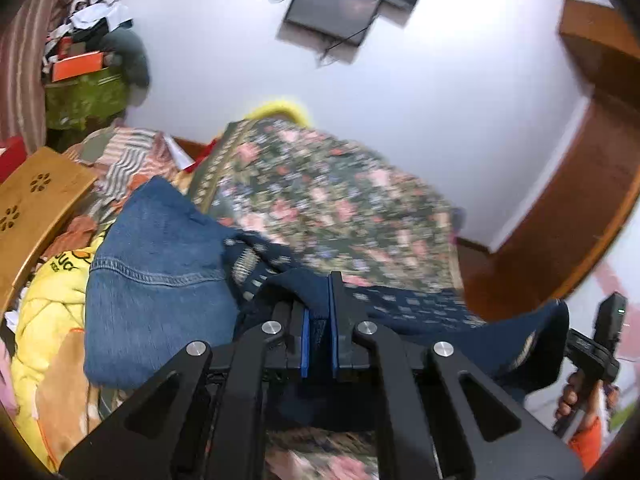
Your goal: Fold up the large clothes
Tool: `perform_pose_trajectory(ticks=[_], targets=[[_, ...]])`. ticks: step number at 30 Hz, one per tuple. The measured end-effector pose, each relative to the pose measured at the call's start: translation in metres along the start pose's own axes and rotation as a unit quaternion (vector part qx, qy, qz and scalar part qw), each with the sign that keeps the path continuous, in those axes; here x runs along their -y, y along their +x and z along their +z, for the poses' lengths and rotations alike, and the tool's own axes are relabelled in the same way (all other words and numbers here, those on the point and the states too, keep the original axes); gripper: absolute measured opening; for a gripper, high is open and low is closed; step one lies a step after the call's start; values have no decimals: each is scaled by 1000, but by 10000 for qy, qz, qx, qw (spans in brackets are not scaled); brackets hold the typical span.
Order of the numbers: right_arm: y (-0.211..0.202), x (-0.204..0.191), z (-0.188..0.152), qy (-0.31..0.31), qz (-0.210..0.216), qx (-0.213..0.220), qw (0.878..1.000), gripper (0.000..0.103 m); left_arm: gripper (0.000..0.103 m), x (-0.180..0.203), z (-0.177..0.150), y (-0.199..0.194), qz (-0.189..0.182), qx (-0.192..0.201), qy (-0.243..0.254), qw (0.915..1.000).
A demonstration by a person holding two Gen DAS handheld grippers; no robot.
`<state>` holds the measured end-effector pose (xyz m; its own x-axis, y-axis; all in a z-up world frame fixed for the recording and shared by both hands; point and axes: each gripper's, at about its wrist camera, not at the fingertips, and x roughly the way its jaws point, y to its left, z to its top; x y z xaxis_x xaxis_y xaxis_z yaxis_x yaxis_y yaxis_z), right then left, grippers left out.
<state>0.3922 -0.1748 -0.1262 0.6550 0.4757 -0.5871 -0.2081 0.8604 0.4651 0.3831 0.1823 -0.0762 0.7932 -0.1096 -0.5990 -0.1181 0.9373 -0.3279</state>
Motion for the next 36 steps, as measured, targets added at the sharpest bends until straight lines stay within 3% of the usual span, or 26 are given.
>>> perform_pose_trajectory(ticks=[5, 9, 14, 16, 18, 20, 21, 24, 29, 36], targets=[[55, 30, -10, -101, -313, -463, 9984, 7, 7, -25, -5, 63, 253, -408, -30, 9988], [60, 36, -9, -222, -304, -444, 9983, 5, 8, -28, -17, 84, 375, -520, 184, 9978], [48, 18, -10, -688, -541, -706, 9937, 10, 10, -13, -23, 76, 632, -571, 638, 9943], [42, 15, -10, -761, -702, -786, 9915, 20, 12, -11, -22, 72, 684, -720, 684, 9927], [31, 11, -13, -840, -713, -732, 9912, 28, 23, -9, -20, 62, 590, -832, 739, 9920], [11, 4, -19, -1011, -743, -636, 9901, 35, 49, -5, -20, 51, 529, -893, 878, 9907], [6, 1, -20, -1074, -734, -617, 9896, 36, 53, -2, -21, 45, 618, -855, 987, 9895], [-14, -10, -30, -1268, -616, -689, 9876, 36, 55, 12, -27, 21, 883, -713, 1468, 9826], [-27, -28, -49, -1474, -390, -837, 9847, 36, 64, 20, -47, -4, 858, -793, 1717, 9782], [-11, -42, -77, -1583, -158, -1188, 9801, 36, 65, 25, -83, 13, 818, -1287, 1831, 9712]])
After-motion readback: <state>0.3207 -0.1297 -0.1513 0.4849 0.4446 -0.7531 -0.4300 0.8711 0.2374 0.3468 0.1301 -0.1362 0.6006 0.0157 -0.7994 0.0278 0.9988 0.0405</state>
